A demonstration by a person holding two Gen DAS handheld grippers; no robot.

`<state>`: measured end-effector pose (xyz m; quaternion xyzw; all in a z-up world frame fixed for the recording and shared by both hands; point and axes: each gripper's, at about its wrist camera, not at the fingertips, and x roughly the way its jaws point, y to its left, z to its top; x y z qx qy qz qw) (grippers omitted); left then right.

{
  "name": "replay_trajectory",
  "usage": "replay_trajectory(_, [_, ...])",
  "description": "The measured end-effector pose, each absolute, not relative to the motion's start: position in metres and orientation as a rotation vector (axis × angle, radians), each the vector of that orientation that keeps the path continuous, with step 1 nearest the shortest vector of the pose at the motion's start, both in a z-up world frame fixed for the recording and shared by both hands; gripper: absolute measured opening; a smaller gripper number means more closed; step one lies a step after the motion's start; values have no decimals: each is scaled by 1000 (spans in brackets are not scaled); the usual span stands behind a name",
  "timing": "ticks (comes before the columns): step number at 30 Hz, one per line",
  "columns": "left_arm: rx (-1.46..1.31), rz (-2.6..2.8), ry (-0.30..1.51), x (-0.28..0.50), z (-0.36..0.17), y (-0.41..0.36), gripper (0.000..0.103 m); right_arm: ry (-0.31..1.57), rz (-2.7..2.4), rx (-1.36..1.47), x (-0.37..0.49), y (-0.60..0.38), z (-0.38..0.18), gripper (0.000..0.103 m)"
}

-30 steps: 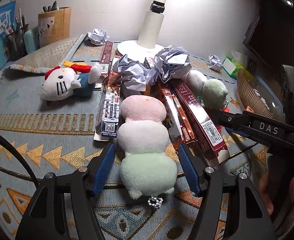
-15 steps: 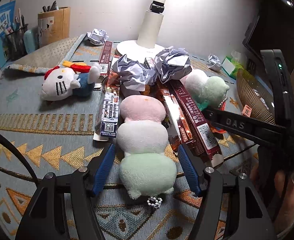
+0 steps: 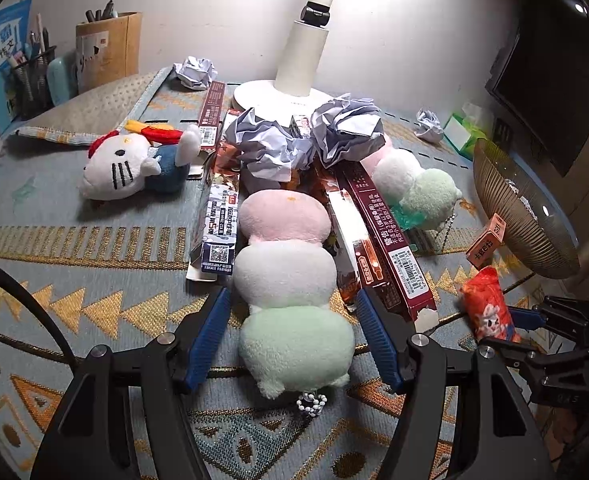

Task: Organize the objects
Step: 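Carry the plush and red bag over the amber bowl and open both tools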

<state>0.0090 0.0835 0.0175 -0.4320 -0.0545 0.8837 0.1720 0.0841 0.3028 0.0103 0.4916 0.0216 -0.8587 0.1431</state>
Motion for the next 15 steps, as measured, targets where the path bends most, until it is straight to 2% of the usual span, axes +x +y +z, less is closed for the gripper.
replay_trajectory(2, [-1227, 2517, -146, 9, 17, 84, 63, -45, -2487, 1394, 86, 307, 10, 70])
replay_trajectory(4, [-1232, 2549, -120, 7, 17, 86, 63, -162, -2497, 1366, 87, 311, 9, 77])
replay_trajectory(7, [-1247, 2558, -42, 5, 16, 94, 63, -125, -2569, 1343, 89, 302, 8, 77])
replay_trajectory(9, [-1237, 2553, 20, 8, 16, 101, 56, -71, -2616, 1364, 89, 294, 8, 72])
replay_trajectory(11, [-1234, 2570, 70, 12, 16, 106, 51, -26, -2671, 1384, 90, 289, 9, 48])
replay_trajectory(12, [-1224, 2573, 84, 13, 17, 107, 50, -1, -2682, 1385, 90, 288, 10, 41])
replay_trajectory(15, [-1131, 2585, 120, 30, 25, 107, 45, -46, -2672, 1402, 91, 293, 10, 37])
